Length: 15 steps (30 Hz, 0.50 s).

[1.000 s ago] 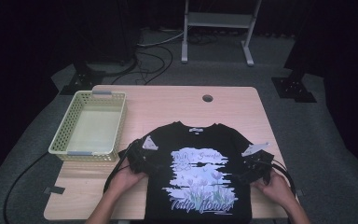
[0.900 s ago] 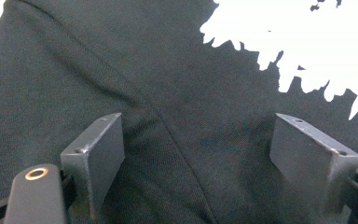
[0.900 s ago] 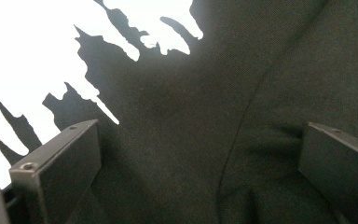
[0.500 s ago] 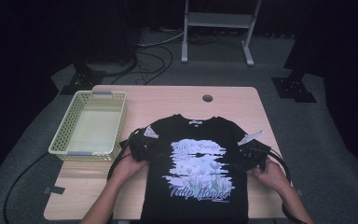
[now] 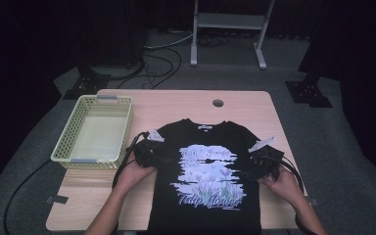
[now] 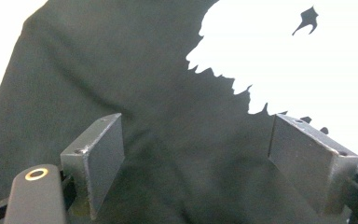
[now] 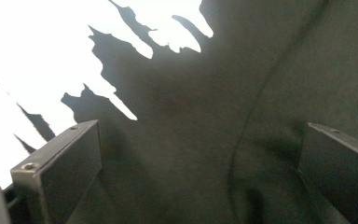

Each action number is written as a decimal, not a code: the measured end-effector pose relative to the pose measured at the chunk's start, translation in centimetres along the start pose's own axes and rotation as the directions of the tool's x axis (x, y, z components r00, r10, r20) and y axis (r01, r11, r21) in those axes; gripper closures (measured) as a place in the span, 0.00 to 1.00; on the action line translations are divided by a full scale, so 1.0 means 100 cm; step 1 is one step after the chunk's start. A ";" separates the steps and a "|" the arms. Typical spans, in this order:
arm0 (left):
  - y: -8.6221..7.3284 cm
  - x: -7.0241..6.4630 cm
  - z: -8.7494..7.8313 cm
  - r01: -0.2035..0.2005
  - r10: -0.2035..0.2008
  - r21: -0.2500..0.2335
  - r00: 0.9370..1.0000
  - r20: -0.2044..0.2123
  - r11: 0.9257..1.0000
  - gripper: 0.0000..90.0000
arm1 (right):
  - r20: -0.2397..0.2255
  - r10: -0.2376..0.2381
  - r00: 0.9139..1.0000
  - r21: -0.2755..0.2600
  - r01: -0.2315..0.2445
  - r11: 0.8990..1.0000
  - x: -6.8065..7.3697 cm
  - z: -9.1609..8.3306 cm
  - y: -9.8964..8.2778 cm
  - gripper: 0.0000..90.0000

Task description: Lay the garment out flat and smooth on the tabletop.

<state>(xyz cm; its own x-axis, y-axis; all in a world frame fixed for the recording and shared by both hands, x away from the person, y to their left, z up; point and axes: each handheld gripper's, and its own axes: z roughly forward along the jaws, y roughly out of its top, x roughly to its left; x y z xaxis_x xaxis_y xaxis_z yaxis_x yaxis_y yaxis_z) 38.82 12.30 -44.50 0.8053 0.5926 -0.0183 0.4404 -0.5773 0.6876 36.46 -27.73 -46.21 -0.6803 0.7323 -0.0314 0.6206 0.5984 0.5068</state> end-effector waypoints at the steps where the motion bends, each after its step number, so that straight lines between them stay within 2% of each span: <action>1: 0.002 -0.005 -0.003 -0.022 0.022 -0.002 1.000 0.005 1.000 0.20 | 0.006 -0.013 1.000 -0.013 0.013 1.000 0.004 -0.003 0.000 0.00; 3: 0.004 -0.016 -0.008 -0.066 0.066 0.010 0.998 0.005 0.998 0.20 | -0.002 -0.020 1.000 -0.024 0.020 1.000 0.013 -0.010 -0.001 0.00; 6: 0.002 -0.034 -0.010 -0.101 0.101 0.017 0.994 0.030 0.995 0.20 | -0.023 -0.037 0.999 -0.035 0.036 0.999 0.030 -0.017 -0.005 0.00; 7: 0.002 -0.034 -0.010 -0.101 0.101 0.017 0.994 0.030 0.995 0.20 | -0.034 -0.041 0.999 -0.038 0.040 0.998 0.036 -0.018 -0.007 0.00; 8: -0.003 -0.049 -0.010 -0.124 0.123 0.017 0.991 0.051 0.992 0.20 | -0.043 -0.049 0.998 -0.038 0.047 0.998 0.042 -0.019 -0.009 0.00; 9: -0.003 -0.049 -0.010 -0.124 0.123 0.017 0.991 0.051 0.992 0.20 | -0.052 -0.052 0.997 -0.034 0.050 0.998 0.049 -0.020 -0.013 0.00; 10: -0.006 -0.053 -0.010 -0.128 0.127 0.012 0.990 0.053 0.992 0.20 | -0.052 -0.052 0.997 -0.034 0.050 0.998 0.049 -0.020 -0.013 0.00; 11: -0.009 -0.060 -0.010 -0.135 0.133 0.014 0.989 0.064 0.991 0.20 | -0.059 -0.066 0.996 -0.027 0.064 0.998 0.059 -0.020 -0.019 0.00; 12: -0.015 -0.069 -0.009 -0.130 0.128 0.018 0.989 0.071 0.991 0.20 | -0.063 -0.070 0.996 -0.028 0.069 0.997 0.062 -0.020 -0.021 0.00; 15: -0.025 -0.081 -0.009 -0.130 0.126 0.039 0.988 0.087 0.991 0.20 | -0.074 -0.084 0.994 -0.035 0.081 0.996 0.074 -0.021 -0.031 0.00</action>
<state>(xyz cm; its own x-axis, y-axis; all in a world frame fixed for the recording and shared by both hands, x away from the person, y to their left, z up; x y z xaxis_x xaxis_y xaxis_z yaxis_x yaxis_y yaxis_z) 30.89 9.45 -45.41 0.8858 0.4640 0.0051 0.3474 -0.6705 0.6555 28.69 -24.79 -46.22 -0.7568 0.6536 -0.0098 0.5494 0.6441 0.5322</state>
